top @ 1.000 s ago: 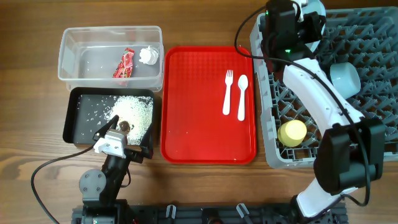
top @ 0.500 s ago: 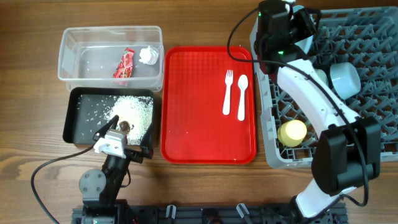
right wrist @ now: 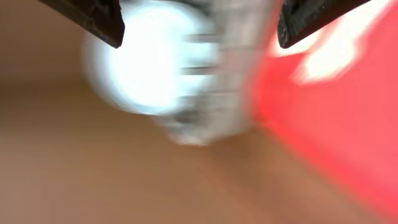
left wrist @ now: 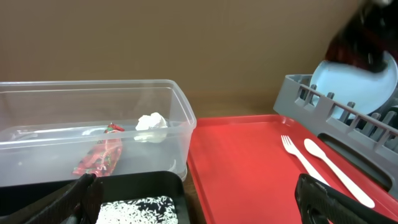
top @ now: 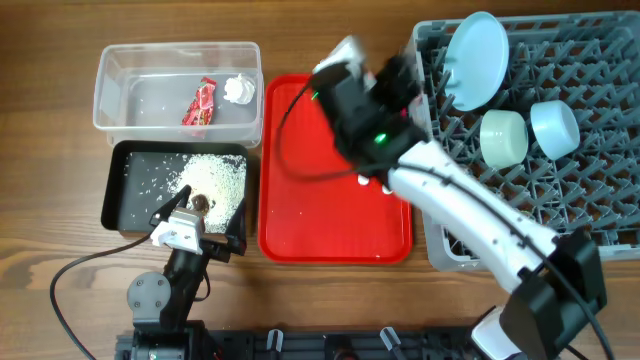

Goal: Sort waste into correct bins and load items into the dishwasher rack
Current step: 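Reach the right gripper down and grasp the white plastic fork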

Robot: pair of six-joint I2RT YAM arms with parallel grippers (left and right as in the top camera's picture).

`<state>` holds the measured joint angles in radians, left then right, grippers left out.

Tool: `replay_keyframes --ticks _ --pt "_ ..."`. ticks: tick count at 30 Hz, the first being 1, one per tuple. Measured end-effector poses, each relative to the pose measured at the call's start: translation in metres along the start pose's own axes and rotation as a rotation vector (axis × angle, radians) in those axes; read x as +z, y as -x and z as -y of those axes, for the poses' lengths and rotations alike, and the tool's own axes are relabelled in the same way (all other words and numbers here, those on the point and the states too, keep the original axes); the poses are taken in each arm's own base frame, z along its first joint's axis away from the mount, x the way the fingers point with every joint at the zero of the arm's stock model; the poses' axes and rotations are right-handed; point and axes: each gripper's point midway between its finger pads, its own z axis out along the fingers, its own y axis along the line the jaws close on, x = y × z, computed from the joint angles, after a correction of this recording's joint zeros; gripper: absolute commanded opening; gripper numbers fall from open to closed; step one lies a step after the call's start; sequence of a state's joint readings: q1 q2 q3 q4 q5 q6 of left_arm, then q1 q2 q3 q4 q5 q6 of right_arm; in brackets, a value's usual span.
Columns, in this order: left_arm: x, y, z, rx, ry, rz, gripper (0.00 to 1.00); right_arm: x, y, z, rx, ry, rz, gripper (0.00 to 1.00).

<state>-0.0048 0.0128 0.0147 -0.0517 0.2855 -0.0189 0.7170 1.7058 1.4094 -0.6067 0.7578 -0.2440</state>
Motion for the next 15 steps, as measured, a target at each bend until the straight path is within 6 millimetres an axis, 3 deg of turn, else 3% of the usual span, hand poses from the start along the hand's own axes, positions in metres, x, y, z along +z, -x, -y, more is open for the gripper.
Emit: replay_keyframes --ticks 1,2,4,6,9,15 --pt "0.000 0.000 0.000 0.000 0.000 0.000 1.00 -0.001 -0.001 -0.007 0.005 0.030 -0.003 0.80" --pt "0.000 0.000 0.000 0.000 0.000 0.000 1.00 -0.005 -0.008 -0.039 0.058 0.188 -0.022 0.80" --pt "0.000 0.000 0.000 0.000 0.000 0.000 1.00 -0.009 -0.019 -0.065 0.170 0.357 -0.081 0.80" --pt "0.000 0.000 0.000 0.000 0.000 0.000 1.00 -0.010 -0.028 -0.079 0.310 0.486 -0.155 0.80" --pt "0.000 0.000 0.000 0.000 0.000 0.000 1.00 -0.007 -0.036 -0.079 0.480 0.563 -0.235 0.79" --pt "0.000 0.000 0.000 0.000 0.000 0.000 1.00 0.020 -0.048 -0.070 0.725 0.602 -0.344 0.74"
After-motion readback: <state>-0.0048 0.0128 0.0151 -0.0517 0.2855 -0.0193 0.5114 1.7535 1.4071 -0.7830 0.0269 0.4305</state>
